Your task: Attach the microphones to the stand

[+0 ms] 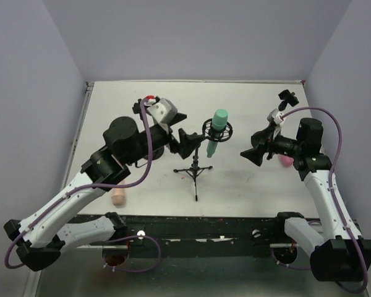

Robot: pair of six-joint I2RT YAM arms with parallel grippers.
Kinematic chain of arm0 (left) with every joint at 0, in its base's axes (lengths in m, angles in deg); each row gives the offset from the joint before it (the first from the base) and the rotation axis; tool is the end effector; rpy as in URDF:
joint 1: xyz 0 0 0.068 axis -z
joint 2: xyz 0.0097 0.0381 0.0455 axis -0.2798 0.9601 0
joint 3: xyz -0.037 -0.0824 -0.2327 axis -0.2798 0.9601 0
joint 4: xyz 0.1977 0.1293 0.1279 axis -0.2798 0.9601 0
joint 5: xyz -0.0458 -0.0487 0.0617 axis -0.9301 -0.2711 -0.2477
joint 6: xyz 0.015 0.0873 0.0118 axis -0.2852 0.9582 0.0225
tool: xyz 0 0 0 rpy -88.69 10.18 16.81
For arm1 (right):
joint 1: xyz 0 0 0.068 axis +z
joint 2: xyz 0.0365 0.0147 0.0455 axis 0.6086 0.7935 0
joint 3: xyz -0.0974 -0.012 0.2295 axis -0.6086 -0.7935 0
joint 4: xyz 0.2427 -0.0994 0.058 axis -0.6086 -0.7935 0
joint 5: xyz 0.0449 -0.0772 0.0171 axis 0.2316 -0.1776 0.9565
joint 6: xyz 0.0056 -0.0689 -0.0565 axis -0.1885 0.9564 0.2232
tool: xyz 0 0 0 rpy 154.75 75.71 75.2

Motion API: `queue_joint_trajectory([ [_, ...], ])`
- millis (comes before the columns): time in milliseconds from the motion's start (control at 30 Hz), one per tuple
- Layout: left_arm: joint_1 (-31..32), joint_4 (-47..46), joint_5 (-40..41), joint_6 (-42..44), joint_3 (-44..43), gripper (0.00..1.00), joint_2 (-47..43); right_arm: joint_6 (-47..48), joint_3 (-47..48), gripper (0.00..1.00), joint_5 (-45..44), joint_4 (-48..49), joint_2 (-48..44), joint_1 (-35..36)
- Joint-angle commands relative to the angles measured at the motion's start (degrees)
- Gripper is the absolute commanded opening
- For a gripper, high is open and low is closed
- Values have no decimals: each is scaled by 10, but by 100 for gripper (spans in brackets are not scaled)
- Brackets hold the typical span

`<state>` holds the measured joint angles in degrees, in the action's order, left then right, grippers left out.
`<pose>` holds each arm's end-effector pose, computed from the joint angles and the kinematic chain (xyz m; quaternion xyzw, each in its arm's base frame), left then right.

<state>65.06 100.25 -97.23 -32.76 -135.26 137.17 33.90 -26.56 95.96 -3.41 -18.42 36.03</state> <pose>0.1805 -0.2242 0.4501 0.2903 0.6300 -0.3885 0.6065 0.2457 0.0596 0.2740 -0.3373 0.7213 0.3268 0.5091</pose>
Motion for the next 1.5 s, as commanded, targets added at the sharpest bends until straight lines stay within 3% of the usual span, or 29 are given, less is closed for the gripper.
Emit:
queue_joint_trajectory([
  [0, -20, -87, 4, -33, 168, 98, -111, 28, -20, 100, 45, -17, 5, -1],
  [267, -29, -236, -10, -92, 410, 98, -236, 48, -40, 100, 61, -13, 20, 0],
  [500, -29, -517, -55, -68, 564, 98, -187, 60, -43, 100, 58, -15, 30, -1],
  [600, -29, -589, -65, -47, 572, 98, -140, 61, -44, 100, 56, -16, 33, -1],
  [900, -29, -662, -51, 9, 536, 97, -13, 61, -43, 100, 53, -16, 34, -1],
  [1300, -29, -664, -43, 30, 499, 61, 47, 66, -37, 100, 51, -25, 37, -1],
  [1467, -29, -649, -58, 43, 485, 36, 64, 67, -36, 100, 43, -25, 38, -1],
])
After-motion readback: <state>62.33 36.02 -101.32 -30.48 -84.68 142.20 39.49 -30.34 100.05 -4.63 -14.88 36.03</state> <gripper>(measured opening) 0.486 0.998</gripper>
